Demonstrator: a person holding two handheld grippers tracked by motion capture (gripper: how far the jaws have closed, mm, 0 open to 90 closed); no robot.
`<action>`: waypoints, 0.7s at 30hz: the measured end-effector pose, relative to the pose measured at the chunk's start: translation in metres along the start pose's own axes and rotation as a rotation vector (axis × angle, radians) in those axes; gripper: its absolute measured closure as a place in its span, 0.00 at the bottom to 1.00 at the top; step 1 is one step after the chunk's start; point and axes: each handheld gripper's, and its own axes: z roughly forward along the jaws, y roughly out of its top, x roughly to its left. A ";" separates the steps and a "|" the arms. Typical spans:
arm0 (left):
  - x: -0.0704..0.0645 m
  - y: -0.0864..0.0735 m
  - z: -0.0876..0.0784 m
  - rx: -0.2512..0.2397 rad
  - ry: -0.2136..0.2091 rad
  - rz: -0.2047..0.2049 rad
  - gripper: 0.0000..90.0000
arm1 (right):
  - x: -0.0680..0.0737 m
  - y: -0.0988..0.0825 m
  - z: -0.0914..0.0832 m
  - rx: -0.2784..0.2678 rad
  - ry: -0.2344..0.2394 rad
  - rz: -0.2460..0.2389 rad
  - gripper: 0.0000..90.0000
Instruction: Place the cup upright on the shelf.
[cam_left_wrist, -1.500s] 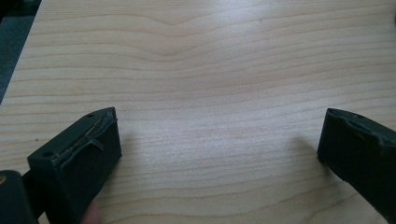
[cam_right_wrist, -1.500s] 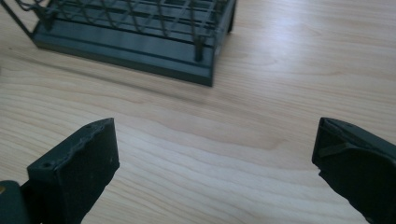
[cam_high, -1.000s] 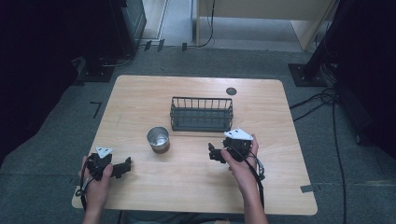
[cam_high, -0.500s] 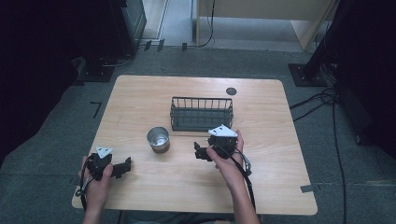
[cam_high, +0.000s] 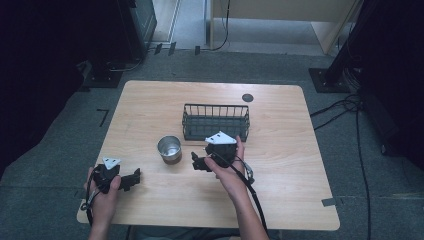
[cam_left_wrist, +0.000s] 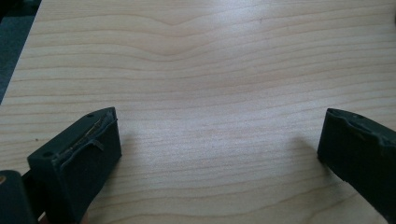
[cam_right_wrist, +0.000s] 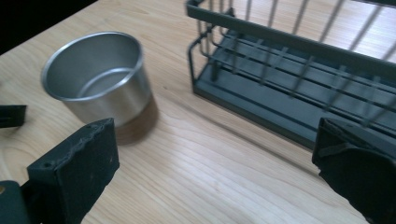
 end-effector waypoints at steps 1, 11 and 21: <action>0.000 0.000 0.000 0.000 0.000 0.000 0.00 | 0.003 0.001 0.001 0.002 0.009 -0.001 0.00; 0.000 0.000 0.000 0.000 0.000 -0.002 0.00 | 0.028 0.005 0.015 0.008 0.059 -0.034 0.00; 0.000 0.000 0.000 0.000 0.000 -0.001 0.00 | 0.053 0.008 0.034 0.008 0.097 -0.047 0.00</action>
